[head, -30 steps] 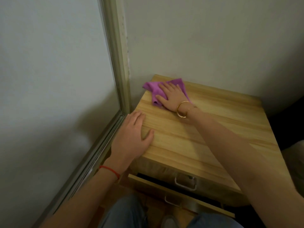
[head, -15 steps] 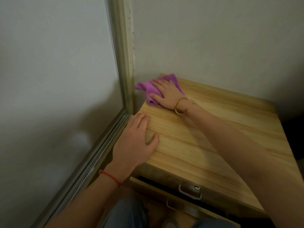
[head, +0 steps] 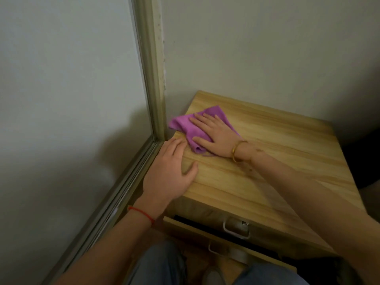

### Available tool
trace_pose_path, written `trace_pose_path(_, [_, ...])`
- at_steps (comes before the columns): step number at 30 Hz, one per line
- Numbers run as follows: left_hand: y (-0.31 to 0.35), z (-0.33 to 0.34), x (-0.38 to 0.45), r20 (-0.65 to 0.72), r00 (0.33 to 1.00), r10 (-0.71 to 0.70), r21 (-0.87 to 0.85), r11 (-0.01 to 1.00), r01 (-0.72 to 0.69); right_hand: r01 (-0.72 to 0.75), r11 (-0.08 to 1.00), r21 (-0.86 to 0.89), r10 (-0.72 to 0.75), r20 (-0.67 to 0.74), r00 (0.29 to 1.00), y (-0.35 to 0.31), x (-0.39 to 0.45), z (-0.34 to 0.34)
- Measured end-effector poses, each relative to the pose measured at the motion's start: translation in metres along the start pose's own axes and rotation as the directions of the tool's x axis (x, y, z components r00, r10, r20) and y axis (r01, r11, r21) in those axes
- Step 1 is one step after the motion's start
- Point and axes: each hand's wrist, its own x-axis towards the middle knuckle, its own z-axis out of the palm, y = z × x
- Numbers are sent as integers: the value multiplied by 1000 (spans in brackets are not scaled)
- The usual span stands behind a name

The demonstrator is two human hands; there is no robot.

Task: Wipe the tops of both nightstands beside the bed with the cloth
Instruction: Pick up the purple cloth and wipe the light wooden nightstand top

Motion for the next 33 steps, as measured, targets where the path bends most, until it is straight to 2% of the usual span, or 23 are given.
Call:
trace_pose_path(2, [0, 0, -1, 0, 1000, 2, -12, 1000, -2, -123, 992, 0, 123, 4, 992, 30, -7, -7])
trace_pose_path(4, [0, -1, -2, 17, 1000, -8, -17, 1000, 8, -349, 937, -29, 349, 23, 937, 66, -7, -16])
trace_pose_path(6, [0, -1, -2, 17, 1000, -15, -11, 1000, 15, -466, 883, -62, 468, 15, 884, 80, -9, -20])
trace_pose_path(8, [1, -1, -2, 12, 1000, -20, -6, 1000, 20, -433, 899, -62, 434, -3, 901, 62, -16, -16])
trace_pose_path(11, [1, -1, -2, -3, 1000, -9, 14, 1000, 9, -234, 972, -15, 233, -15, 972, 10, -46, -9])
trace_pose_path(13, [2, -2, -3, 3, 1000, -4, 35, 999, 4, -138, 990, -1, 138, 0, 990, -5, -69, -9])
trace_pose_path(15, [2, -3, -3, 10, 1000, -3, 46, 999, 2, -175, 985, -11, 175, 8, 985, 10, -76, -12])
trace_pose_path(18, [2, -4, -3, 33, 999, -12, 51, 999, 11, -402, 915, -28, 402, 6, 916, 44, -79, -20])
trace_pose_path(20, [2, -5, -4, 36, 999, -17, 48, 999, 15, -440, 897, -47, 440, 2, 898, 42, -82, -19])
trace_pose_path(22, [3, -6, -4, 31, 999, -14, 47, 999, 12, -365, 930, -40, 366, 5, 931, 16, -95, -15])
trace_pose_path(24, [4, -7, -4, 28, 1000, -7, 49, 999, 6, -230, 973, -25, 230, -1, 973, -18, -115, -12])
trace_pose_path(27, [6, -9, -4, 30, 1000, -2, 54, 999, 0, -121, 993, 0, 121, 15, 993, -44, -147, -12])
trace_pose_path(29, [7, -9, -5, 44, 999, -2, 69, 998, -1, -158, 987, -2, 158, 22, 987, -30, -157, -16])
trace_pose_path(33, [9, -10, -4, 67, 998, 12, 93, 996, -19, -440, 898, -23, 440, -4, 898, 26, -159, -24])
